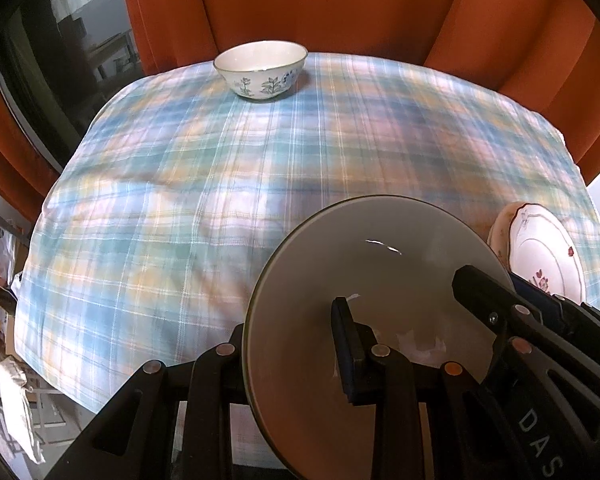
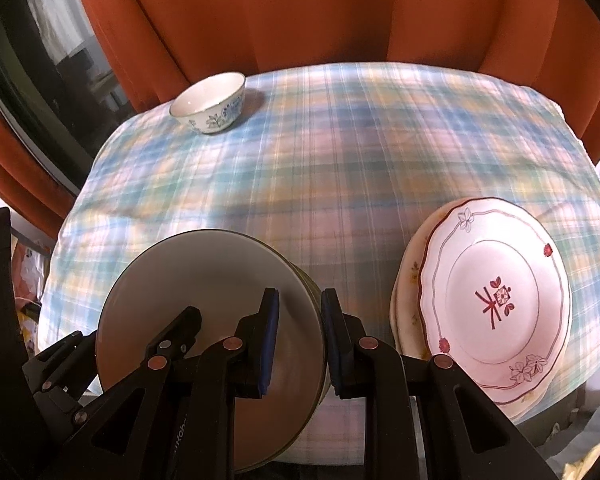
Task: Organize plates and bowls
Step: 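Lower the plain white plate onto the plate stack and open the left tool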
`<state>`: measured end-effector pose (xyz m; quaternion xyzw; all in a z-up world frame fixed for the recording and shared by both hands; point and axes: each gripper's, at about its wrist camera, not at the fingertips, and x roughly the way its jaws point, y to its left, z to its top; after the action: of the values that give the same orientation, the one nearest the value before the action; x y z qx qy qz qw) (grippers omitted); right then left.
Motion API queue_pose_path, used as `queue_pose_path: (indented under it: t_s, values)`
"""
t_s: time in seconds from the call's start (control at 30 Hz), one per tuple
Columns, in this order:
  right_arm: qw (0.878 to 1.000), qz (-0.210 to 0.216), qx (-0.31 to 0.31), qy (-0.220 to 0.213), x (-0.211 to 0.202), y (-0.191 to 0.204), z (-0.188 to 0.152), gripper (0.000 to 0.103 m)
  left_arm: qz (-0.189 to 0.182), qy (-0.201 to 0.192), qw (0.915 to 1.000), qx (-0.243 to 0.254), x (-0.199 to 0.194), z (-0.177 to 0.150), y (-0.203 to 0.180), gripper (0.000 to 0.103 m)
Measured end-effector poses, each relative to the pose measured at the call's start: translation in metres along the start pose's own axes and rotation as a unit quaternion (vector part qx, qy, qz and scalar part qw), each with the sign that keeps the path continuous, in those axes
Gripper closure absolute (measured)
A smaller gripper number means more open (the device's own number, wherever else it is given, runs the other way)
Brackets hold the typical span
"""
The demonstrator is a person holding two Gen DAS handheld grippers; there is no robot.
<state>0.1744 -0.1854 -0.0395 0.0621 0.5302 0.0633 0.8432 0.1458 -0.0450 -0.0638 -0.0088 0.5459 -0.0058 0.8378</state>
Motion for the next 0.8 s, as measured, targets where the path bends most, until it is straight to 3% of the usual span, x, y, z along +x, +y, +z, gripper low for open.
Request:
queue_pose_path:
  t_s: [0.17,0.53,0.6,0.8]
  values:
    - [1.000,0.004,0.003,0.016,0.011,-0.004,-0.001,0.078,0.006,0.014,0.9999,0.004,0.009,-0.001,-0.002,0.077]
    - [0.999,-0.019,-0.028,-0.004,0.015,0.001,0.000,0.078,0.018,0.040,0.9987,0.025,0.024,-0.001,-0.006,0.072]
    - [1.000,-0.020,-0.022,0.008,0.022,-0.002,0.000,0.075,0.018,0.042,0.9984,0.034,0.025,-0.001,-0.008,0.071]
    - [1.000,-0.021,-0.003,0.023,0.028,-0.005,-0.003,0.074,-0.005,0.058,0.9973,0.043,0.030,-0.001,-0.008,0.054]
